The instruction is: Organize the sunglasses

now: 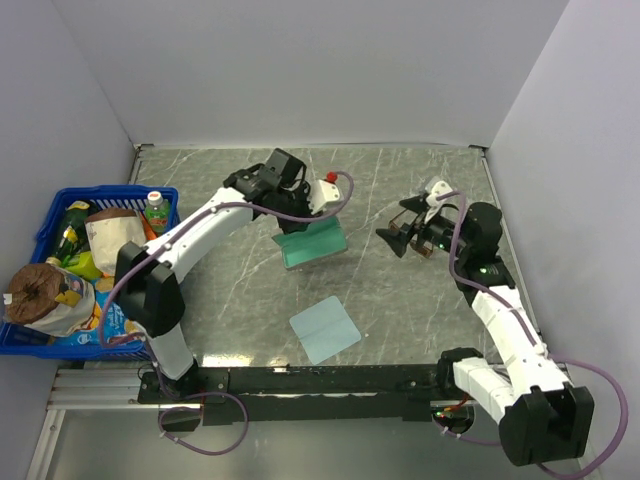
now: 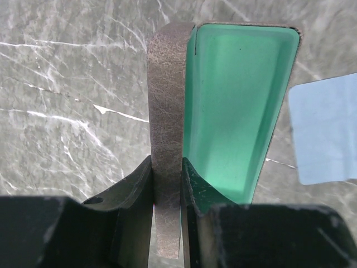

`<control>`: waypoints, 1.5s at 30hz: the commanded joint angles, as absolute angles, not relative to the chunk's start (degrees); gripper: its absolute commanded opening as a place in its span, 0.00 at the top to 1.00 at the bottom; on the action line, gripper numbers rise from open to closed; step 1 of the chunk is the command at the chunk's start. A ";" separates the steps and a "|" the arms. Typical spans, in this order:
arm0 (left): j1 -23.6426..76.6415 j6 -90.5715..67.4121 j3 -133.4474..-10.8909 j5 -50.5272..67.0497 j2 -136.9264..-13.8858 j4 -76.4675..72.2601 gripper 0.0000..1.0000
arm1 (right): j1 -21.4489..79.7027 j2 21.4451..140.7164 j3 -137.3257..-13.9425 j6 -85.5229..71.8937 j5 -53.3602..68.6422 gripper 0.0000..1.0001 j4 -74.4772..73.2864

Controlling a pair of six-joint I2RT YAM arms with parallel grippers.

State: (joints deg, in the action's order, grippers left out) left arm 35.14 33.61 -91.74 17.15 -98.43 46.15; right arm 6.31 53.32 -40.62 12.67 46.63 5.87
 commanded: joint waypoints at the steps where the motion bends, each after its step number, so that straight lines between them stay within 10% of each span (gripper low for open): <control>1: 37.35 38.84 -94.75 14.25 -100.98 44.39 0.74 | 2.29 50.28 -41.67 11.08 40.97 0.00 11.59; 30: 38.76 49.92 -105.29 3.34 -120.94 39.64 0.78 | -8.61 47.20 -38.32 2.99 45.00 0.00 18.98; 45: 39.11 49.48 -105.29 1.94 -121.64 37.62 0.58 | -9.14 47.37 -38.32 2.29 46.23 0.00 19.07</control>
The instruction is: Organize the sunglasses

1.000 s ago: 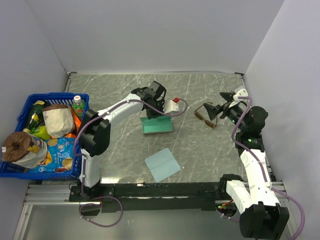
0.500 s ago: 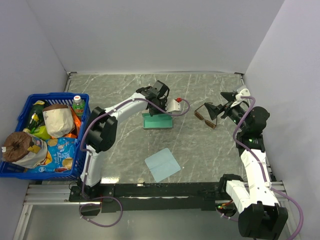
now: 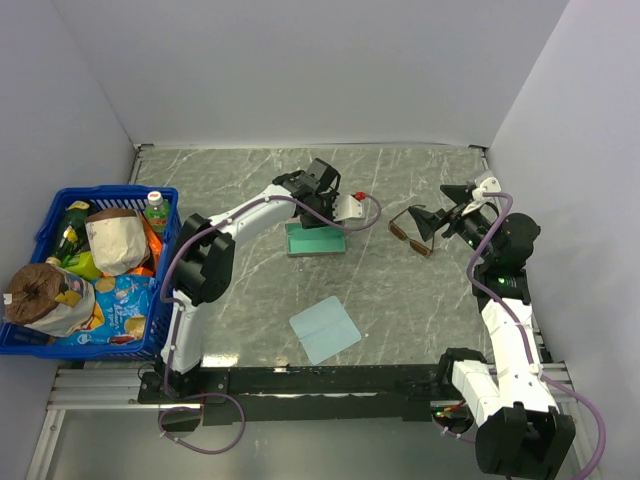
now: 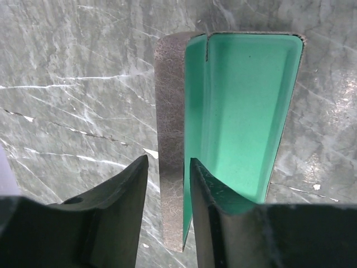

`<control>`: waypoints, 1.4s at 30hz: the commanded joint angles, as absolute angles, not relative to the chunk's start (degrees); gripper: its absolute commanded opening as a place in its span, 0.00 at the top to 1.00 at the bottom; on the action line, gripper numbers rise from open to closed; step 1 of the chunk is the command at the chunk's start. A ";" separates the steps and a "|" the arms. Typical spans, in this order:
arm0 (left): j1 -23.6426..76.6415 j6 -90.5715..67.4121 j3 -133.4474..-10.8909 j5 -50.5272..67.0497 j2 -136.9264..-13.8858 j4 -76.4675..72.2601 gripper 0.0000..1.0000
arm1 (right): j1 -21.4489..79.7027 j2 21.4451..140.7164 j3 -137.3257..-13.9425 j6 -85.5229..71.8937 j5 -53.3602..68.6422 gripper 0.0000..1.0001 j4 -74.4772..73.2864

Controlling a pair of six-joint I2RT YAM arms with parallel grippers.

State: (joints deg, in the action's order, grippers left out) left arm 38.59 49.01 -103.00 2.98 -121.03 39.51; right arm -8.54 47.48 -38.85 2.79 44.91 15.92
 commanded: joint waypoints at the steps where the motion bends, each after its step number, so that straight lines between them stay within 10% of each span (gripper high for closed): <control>1: 39.02 49.22 -105.47 2.02 -121.73 37.53 0.56 | -9.14 47.46 -38.32 2.20 46.40 0.00 19.07; 13: 38.76 44.83 -102.67 1.76 -112.08 32.97 0.01 | -9.49 46.93 -37.88 1.67 48.08 0.00 19.77; 42: 50.53 20.13 -63.11 7.56 -87.09 35.77 0.09 | -10.11 46.93 -38.23 -2.02 52.38 0.00 20.21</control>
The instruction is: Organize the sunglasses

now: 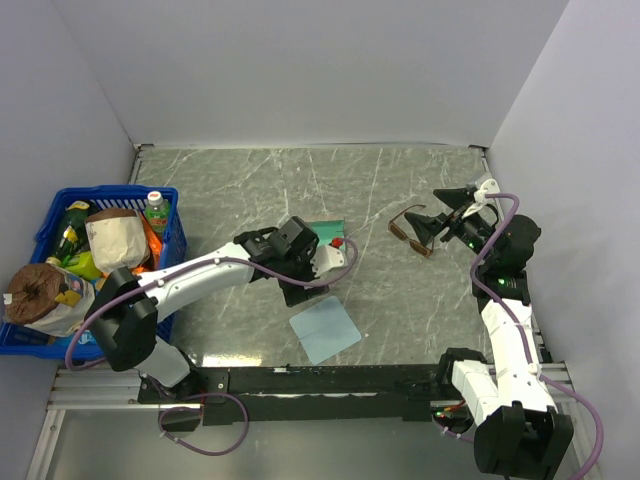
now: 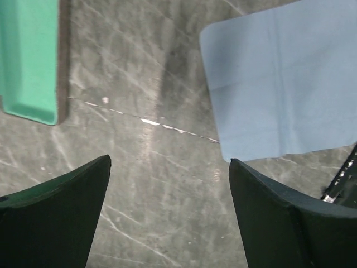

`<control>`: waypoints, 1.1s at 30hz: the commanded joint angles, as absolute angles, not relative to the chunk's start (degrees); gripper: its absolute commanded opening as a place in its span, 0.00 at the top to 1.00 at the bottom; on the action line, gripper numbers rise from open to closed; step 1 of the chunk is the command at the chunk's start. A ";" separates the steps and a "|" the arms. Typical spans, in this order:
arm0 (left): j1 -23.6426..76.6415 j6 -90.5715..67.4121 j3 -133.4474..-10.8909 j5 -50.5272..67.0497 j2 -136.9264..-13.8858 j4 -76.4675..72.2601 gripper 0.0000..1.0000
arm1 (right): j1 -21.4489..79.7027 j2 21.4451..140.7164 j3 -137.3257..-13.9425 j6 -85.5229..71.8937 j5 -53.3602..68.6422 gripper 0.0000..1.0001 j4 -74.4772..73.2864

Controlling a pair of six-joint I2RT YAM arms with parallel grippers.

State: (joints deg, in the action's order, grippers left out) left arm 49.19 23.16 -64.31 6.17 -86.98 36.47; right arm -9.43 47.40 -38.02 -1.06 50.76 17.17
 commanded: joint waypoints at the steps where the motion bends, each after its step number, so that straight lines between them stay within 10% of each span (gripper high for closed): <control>1: 50.80 20.13 -62.50 7.73 -87.36 35.86 0.10 | -10.02 47.02 -38.23 -1.93 52.47 0.00 20.13; 21: 56.69 20.13 -55.99 -3.42 -93.60 29.01 0.11 | -10.46 47.20 -37.88 -2.37 53.70 0.00 20.65; 33: 57.48 21.09 -54.49 -10.37 -96.68 26.54 0.33 | -10.46 47.37 -37.53 -3.16 54.05 0.00 21.53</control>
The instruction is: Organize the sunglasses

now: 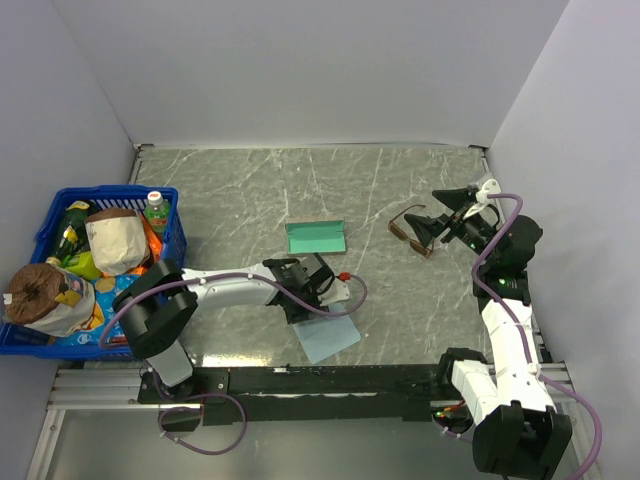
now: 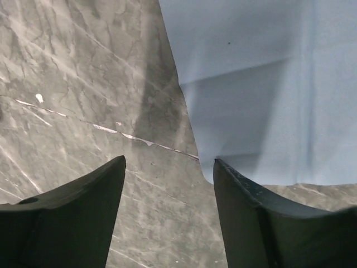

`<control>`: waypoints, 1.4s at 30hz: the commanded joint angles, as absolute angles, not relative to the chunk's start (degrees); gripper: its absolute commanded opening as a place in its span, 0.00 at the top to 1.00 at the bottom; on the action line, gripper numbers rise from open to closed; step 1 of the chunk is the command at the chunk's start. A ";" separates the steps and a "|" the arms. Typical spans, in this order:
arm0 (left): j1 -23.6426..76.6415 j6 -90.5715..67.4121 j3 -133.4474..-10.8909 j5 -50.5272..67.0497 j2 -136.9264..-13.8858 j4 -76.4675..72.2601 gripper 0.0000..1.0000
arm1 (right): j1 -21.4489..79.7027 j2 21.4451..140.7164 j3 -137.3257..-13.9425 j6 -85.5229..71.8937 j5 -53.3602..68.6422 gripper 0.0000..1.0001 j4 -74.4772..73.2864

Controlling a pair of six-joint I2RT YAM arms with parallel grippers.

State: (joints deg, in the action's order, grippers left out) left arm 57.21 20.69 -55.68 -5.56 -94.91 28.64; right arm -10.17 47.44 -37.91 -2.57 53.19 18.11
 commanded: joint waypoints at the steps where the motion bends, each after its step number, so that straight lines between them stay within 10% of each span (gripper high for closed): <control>1: 57.48 21.27 -54.32 -10.81 -96.51 26.37 0.34 | -10.63 47.29 -37.53 -3.16 54.05 0.00 21.53; 42: 53.53 25.14 -55.81 -22.41 -98.97 16.43 0.45 | -10.90 47.90 -37.79 -3.43 54.49 0.00 21.27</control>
State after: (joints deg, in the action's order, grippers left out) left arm 54.70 25.82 -54.59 -24.05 -99.00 15.46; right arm -10.55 47.97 -37.89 -3.38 53.45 18.46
